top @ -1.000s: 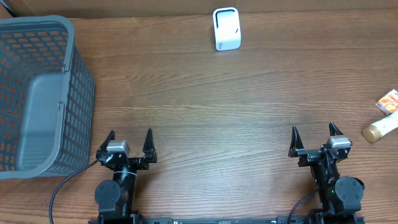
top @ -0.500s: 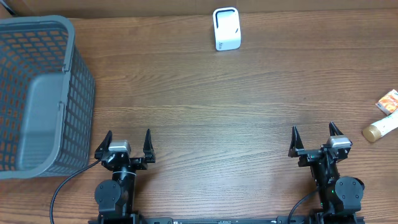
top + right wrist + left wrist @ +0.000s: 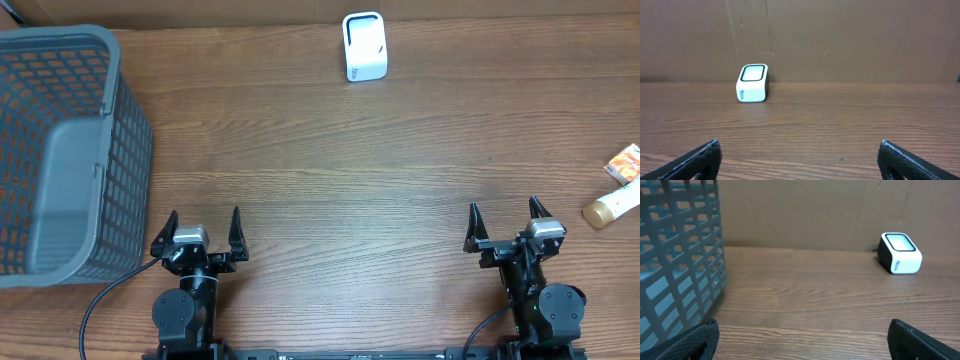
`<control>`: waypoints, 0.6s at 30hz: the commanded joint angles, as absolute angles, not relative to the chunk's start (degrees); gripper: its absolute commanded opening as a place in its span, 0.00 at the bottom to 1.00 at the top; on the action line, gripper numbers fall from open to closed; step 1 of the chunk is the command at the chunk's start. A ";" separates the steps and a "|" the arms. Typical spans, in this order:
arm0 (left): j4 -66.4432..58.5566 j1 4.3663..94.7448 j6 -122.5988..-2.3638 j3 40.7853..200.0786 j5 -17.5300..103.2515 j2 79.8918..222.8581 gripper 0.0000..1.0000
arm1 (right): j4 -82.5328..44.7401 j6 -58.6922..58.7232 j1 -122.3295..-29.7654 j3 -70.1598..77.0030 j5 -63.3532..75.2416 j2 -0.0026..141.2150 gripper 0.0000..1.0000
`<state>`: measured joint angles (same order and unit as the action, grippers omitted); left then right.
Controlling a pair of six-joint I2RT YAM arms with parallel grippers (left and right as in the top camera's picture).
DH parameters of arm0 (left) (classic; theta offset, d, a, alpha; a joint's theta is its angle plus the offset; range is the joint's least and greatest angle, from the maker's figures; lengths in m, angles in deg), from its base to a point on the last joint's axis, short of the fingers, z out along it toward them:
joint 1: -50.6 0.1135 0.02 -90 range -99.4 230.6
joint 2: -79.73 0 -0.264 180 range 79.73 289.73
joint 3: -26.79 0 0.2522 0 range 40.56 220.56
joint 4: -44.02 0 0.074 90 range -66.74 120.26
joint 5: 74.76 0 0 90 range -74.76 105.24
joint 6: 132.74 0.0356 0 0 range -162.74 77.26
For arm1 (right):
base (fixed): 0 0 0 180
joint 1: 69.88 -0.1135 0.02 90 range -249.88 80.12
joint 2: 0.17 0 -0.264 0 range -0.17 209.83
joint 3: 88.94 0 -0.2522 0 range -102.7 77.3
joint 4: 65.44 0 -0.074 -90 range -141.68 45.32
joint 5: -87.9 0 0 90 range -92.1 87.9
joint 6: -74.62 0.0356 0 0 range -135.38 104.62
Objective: Scan the item barcode
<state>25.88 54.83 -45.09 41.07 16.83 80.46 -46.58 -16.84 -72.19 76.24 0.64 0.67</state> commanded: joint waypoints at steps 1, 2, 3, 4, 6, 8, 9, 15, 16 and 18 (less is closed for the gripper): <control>25.57 55.10 -43.78 40.83 14.91 79.91 1.00 | -46.95 -16.46 -72.50 76.83 0.53 0.00 1.00; 25.57 55.10 -43.78 40.83 14.82 79.91 1.00 | -46.93 -16.46 -72.50 76.83 0.53 0.00 1.00; 25.57 55.10 -43.78 40.83 14.80 79.91 1.00 | -46.93 -16.46 -72.50 76.83 0.53 0.00 1.00; 25.60 55.10 -43.78 40.83 14.75 79.91 1.00 | -46.95 -16.46 -72.50 76.83 0.53 0.00 1.00; 25.60 55.10 -43.98 40.83 14.58 79.91 1.00 | -46.93 -16.46 -72.50 76.83 0.53 0.00 1.00; 25.57 55.10 -43.91 40.83 14.56 79.94 1.00 | -46.95 -16.46 -72.50 76.83 0.53 0.00 1.00; 25.57 55.10 -43.70 40.83 14.51 79.94 1.00 | -46.93 -16.46 -72.50 76.83 0.53 0.00 1.00; 25.75 55.10 -43.56 40.83 12.63 79.94 1.00 | -46.93 -16.46 -72.50 76.83 0.53 0.00 1.00; 25.77 55.10 -43.59 40.83 12.46 79.94 1.00 | -46.95 -16.46 -72.50 76.83 0.53 0.00 1.00; 25.75 55.10 -43.56 40.83 12.46 79.94 1.00 | -46.95 -16.46 -72.50 76.83 0.53 0.00 1.00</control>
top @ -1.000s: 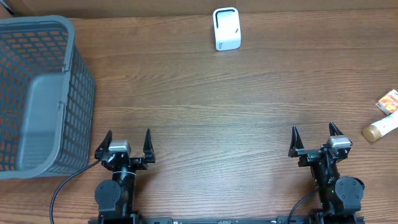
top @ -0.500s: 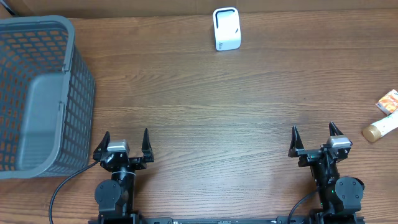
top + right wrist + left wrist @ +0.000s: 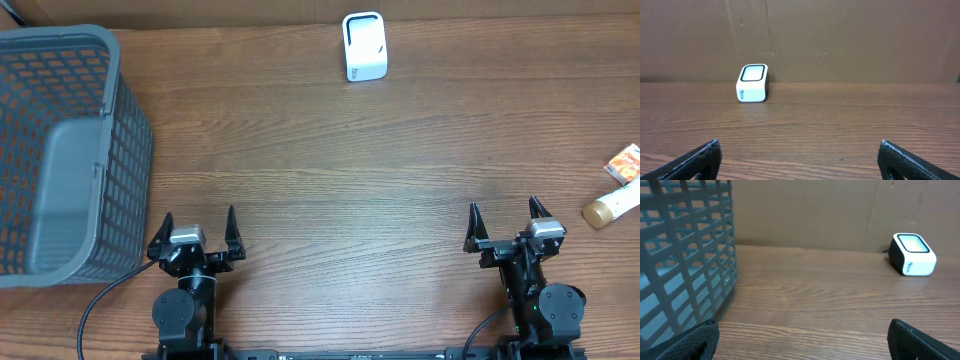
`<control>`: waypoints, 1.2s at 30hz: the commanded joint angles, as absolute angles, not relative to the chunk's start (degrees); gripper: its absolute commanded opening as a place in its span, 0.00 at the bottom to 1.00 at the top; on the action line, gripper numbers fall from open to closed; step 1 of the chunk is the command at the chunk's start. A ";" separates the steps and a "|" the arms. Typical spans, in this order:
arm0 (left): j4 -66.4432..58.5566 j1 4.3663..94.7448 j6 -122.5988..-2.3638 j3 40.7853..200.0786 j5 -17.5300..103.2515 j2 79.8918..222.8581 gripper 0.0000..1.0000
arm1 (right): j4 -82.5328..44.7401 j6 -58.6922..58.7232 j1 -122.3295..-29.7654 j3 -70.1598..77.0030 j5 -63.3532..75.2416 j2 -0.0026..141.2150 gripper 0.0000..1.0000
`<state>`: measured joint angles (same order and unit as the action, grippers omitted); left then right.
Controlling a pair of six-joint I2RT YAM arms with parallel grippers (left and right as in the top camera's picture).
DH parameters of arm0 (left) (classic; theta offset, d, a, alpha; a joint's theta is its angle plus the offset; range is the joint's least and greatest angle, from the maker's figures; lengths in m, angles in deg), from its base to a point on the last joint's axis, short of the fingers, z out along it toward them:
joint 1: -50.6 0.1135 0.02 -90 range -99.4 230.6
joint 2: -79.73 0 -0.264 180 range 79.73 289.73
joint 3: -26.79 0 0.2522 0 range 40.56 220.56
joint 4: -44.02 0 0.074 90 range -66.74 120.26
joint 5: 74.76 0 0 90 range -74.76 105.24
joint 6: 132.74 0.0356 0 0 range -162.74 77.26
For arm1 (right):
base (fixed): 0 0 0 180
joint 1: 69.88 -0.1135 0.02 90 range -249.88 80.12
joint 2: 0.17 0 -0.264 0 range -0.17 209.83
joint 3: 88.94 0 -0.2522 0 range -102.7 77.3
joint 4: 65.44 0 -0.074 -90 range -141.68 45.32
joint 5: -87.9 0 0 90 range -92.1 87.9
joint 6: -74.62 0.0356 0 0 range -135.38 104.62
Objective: Scan the item barcode
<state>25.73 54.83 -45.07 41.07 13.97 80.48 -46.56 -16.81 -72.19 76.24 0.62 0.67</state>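
The white barcode scanner stands at the table's far edge, also seen in the left wrist view and the right wrist view. An item with a tan cap and an orange-and-white label lies at the right edge of the table. My left gripper is open near the front edge, beside the basket, with nothing between its fingers. My right gripper is open at the front right, left of the item and apart from it.
A grey plastic basket with a folded handle fills the left side of the table, its wall close in the left wrist view. A brown cardboard wall backs the table behind the scanner.
My left gripper has turned slightly to the left, so the scanner and basket wall sit further right in its wrist view. The right arm, the scanner and the item are unchanged.
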 commanded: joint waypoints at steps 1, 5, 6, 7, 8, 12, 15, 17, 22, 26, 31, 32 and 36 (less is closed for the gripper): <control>25.75 55.10 -43.54 40.83 12.46 79.94 1.00 | -46.95 -16.46 -72.50 76.83 0.53 0.00 1.00; 25.75 55.10 -43.06 40.83 12.52 79.94 1.00 | -46.95 -16.46 -72.50 76.83 0.53 0.00 1.00; 25.75 55.10 -42.65 40.83 12.79 79.94 1.00 | -46.95 -16.46 -72.50 76.83 0.53 0.00 1.00; 25.73 55.10 -42.30 40.83 13.03 79.94 1.00 | -46.95 -16.46 -72.50 76.83 0.53 0.00 1.00; 25.71 55.10 -41.88 40.83 13.38 79.94 1.00 | -46.95 -16.46 -72.50 76.83 0.53 0.00 1.00; 25.68 55.10 -41.84 40.83 13.40 79.94 1.00 | -46.93 -16.46 -72.50 76.83 0.53 0.00 1.00; 25.68 55.10 -41.88 40.83 13.40 79.94 1.00 | -46.95 -16.46 -72.50 76.83 0.53 0.00 1.00; 25.71 55.10 -42.32 40.83 13.38 79.94 1.00 | -46.95 -16.46 -72.50 76.83 0.53 0.00 1.00; 25.73 55.10 -44.57 40.83 13.05 79.94 1.00 | -46.95 -16.46 -72.50 76.83 0.53 0.00 1.00; 25.73 55.10 -44.64 40.83 13.16 79.94 1.00 | -46.95 -16.46 -72.50 76.83 0.53 0.00 1.00; 25.77 55.10 -44.39 40.83 13.53 79.91 1.00 | -46.95 -16.46 -72.50 76.83 0.53 0.00 1.00; 25.79 55.10 -44.39 40.83 13.62 79.91 1.00 | -46.95 -16.46 -72.50 76.83 0.53 0.00 1.00; 25.88 55.10 -44.42 40.83 13.62 79.91 1.00 | -46.95 -16.46 -72.50 76.83 0.53 0.00 1.00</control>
